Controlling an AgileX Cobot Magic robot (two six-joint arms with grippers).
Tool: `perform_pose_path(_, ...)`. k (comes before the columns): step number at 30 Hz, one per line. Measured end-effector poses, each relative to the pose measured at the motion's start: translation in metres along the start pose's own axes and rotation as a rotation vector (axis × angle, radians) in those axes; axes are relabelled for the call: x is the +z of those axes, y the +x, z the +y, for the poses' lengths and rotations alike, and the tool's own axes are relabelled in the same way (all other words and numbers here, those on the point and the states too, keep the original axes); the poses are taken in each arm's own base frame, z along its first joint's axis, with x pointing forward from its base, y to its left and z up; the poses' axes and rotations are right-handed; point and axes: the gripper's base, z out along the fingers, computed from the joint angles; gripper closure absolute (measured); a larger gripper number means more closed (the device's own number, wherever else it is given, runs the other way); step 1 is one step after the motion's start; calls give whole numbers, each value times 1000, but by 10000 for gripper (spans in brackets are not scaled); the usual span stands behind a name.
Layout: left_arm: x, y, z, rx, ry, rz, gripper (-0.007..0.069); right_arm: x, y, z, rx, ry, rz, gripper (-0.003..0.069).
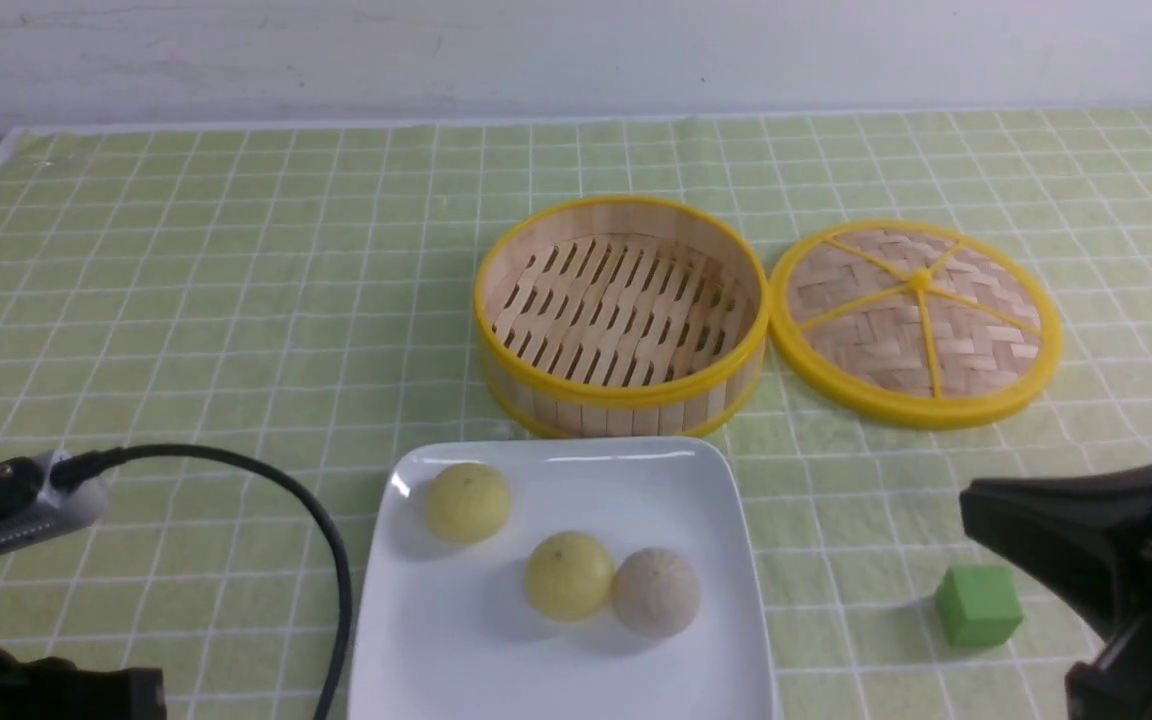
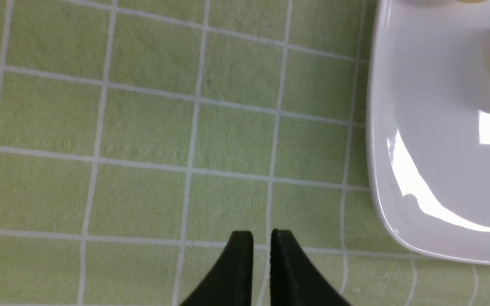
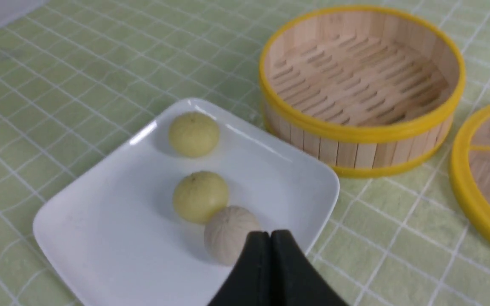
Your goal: Put the steamed buns into the plate on the green tablecloth.
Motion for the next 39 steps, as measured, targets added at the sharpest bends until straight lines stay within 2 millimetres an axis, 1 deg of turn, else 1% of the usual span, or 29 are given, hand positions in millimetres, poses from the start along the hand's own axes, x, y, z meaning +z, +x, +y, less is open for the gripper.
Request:
perform_pose_path(4, 0, 0, 1, 14, -14, -1, 526, 0, -2, 0, -4, -5, -27, 673)
perform_pose_path(20, 0, -1, 4, 45, -48, -8, 510, 0, -3, 0, -8, -4, -28, 663)
perform_pose_path(22, 0, -1, 4, 45, -48, -10, 506, -2, -1, 0, -9, -4, -31, 661)
perform_pose_path(24, 0, -1, 4, 46, -48, -11, 505, -11, 3, -1, -8, -3, -46, 659)
perform_pose_path(25, 0, -1, 4, 46, -48, -11, 504, -11, 4, -2, -7, 0, -46, 659)
perform_pose_path(27, 0, -2, 5, 49, -51, -22, 503, -24, 14, -9, 8, 39, -83, 657)
perform_pose_path(28, 0, -2, 5, 50, -52, -24, 503, -27, 17, -11, 11, 53, -88, 657)
perform_pose_path(29, 0, -4, 5, 60, -61, -37, 503, -38, 37, -24, 43, 150, -109, 655)
perform_pose_path(30, 0, -4, 6, 64, -65, -41, 503, -43, 45, -28, 53, 181, -118, 654)
perform_pose_path(31, 0, -4, 6, 64, -65, -42, 503, -44, 47, -30, 60, 202, -120, 654)
perform_pose_path(34, 0, -5, 6, 67, -67, -48, 503, -62, 83, -41, 109, 366, -174, 651)
perform_pose_path(35, 0, -5, 6, 67, -67, -48, 503, -65, 94, -43, 122, 407, -177, 650)
perform_pose_path(36, 0, -5, 6, 67, -67, -48, 503, -64, 98, -44, 126, 415, -170, 650)
perform_pose_path(37, 0, -5, 6, 67, -67, -48, 503, -66, 110, -46, 144, 464, -162, 650)
perform_pose_path(38, 0, -5, 6, 67, -67, -48, 503, -67, 114, -47, 148, 477, -166, 650)
perform_pose_path(39, 0, -5, 6, 67, -67, -48, 503, -66, 128, -49, 169, 520, -140, 650)
